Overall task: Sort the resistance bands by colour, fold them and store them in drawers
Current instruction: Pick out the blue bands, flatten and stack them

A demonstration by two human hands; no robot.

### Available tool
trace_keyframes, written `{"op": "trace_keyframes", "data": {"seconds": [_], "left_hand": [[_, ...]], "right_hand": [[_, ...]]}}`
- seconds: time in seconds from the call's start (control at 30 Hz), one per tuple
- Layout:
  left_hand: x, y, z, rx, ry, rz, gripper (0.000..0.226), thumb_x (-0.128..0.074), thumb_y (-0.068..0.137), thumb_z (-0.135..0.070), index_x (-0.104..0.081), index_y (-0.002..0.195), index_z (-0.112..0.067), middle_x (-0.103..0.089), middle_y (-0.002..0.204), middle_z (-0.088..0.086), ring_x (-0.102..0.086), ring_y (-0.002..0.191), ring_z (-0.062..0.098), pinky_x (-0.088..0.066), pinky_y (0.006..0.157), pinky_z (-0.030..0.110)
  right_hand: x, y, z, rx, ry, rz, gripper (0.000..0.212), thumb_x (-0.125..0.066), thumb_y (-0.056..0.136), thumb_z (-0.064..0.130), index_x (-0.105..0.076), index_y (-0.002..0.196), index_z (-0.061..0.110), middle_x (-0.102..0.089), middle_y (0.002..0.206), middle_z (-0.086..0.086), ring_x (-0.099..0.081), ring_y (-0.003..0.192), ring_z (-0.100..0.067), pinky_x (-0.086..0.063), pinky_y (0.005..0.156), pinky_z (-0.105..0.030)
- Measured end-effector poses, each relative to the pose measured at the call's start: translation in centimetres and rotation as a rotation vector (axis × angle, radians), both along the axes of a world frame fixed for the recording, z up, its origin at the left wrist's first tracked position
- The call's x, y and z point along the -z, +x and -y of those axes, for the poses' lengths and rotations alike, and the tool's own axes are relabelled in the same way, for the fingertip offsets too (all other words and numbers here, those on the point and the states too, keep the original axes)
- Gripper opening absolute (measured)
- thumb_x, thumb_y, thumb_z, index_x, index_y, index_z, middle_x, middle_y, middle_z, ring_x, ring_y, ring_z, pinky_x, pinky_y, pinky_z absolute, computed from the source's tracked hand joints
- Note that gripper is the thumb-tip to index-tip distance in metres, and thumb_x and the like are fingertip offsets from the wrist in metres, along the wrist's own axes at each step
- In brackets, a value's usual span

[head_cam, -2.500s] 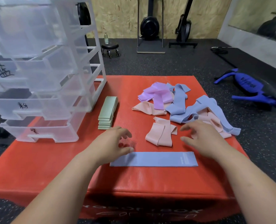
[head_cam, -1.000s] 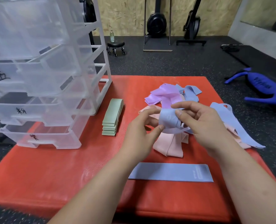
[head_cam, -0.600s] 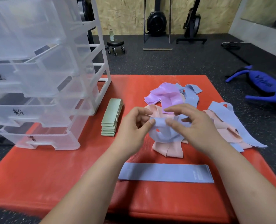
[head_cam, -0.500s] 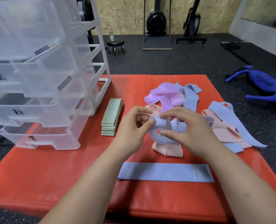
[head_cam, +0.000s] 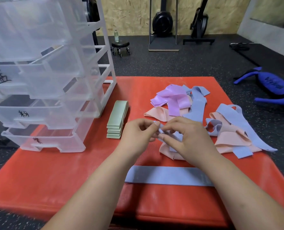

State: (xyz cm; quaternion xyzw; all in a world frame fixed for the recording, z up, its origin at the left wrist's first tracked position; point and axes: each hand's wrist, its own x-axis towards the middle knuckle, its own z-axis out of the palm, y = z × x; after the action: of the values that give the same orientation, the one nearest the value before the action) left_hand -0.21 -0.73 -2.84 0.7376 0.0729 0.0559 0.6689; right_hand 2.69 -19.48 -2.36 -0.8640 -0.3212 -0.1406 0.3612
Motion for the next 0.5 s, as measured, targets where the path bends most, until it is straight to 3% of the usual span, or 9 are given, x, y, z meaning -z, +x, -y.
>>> {"op": "trace_keyframes", "data": {"seconds": [0.07, 0.13, 0.2, 0.27, 0.37, 0.5], "left_hand": [[0.3, 0.3, -0.7, -0.031, 0.0, 0.054, 0.011, -0.071, 0.101, -0.014, -0.077, 0.1, -0.005, -0.077, 0.087, 0.012, -0.072, 0.078, 0.017, -0.063, 0.076, 0.036], [0.2, 0.5, -1.4, -0.033, 0.126, 0.154, 0.007, -0.071, 0.101, -0.015, -0.076, 0.102, -0.012, -0.077, 0.089, 0.01, -0.071, 0.079, 0.018, -0.061, 0.076, 0.039], [-0.4, 0.3, -1.6, 0.038, 0.217, 0.249, 0.008, -0.07, 0.102, -0.015, -0.077, 0.105, -0.016, -0.077, 0.091, 0.006, -0.067, 0.081, 0.013, -0.057, 0.077, 0.033], [-1.1, -0.2, -1.4, 0.103, 0.206, 0.318, 0.009, -0.07, 0.101, -0.012, -0.078, 0.106, -0.014, -0.077, 0.092, 0.002, -0.064, 0.081, 0.007, -0.053, 0.077, 0.027], [-1.6, -0.5, -1.0, 0.115, 0.158, 0.353, 0.008, -0.072, 0.1, -0.011, -0.078, 0.106, -0.011, -0.077, 0.089, -0.004, -0.066, 0.084, 0.008, -0.053, 0.078, 0.025], [-1.7, -0.3, -1.7, -0.024, 0.155, 0.381, 0.007, -0.073, 0.1, -0.012, -0.079, 0.103, -0.012, -0.068, 0.079, -0.015, -0.059, 0.077, 0.006, -0.05, 0.073, 0.024]], "right_hand": [[-0.2, -0.1, -0.2, -0.047, 0.053, -0.064, 0.012, -0.08, 0.089, 0.033, -0.08, 0.1, 0.029, -0.071, 0.099, 0.014, -0.068, 0.091, -0.01, -0.053, 0.078, -0.031], [-0.5, 0.2, 0.0, 0.021, 0.122, -0.053, 0.016, -0.081, 0.089, 0.027, -0.078, 0.104, 0.03, -0.072, 0.104, 0.016, -0.068, 0.097, -0.009, -0.053, 0.082, -0.03], [-1.2, 0.4, 0.4, 0.066, 0.095, -0.056, 0.036, -0.079, 0.092, 0.027, -0.071, 0.126, 0.034, -0.067, 0.123, 0.02, -0.06, 0.117, -0.003, -0.049, 0.097, -0.027], [-2.0, 0.1, 0.2, -0.048, 0.061, -0.176, 0.052, -0.076, 0.094, 0.028, -0.058, 0.142, 0.038, -0.06, 0.138, 0.025, -0.05, 0.132, 0.001, -0.041, 0.108, -0.022], [-2.1, -0.2, -0.2, -0.172, 0.095, -0.334, 0.041, -0.075, 0.094, 0.022, -0.065, 0.131, 0.037, -0.069, 0.117, 0.026, -0.062, 0.114, 0.002, -0.045, 0.091, -0.016], [-1.2, 0.5, 0.7, -0.032, 0.004, -0.25, 0.021, -0.079, 0.09, 0.03, -0.07, 0.108, 0.035, -0.07, 0.092, 0.016, -0.063, 0.091, -0.007, -0.045, 0.077, -0.023]]}}
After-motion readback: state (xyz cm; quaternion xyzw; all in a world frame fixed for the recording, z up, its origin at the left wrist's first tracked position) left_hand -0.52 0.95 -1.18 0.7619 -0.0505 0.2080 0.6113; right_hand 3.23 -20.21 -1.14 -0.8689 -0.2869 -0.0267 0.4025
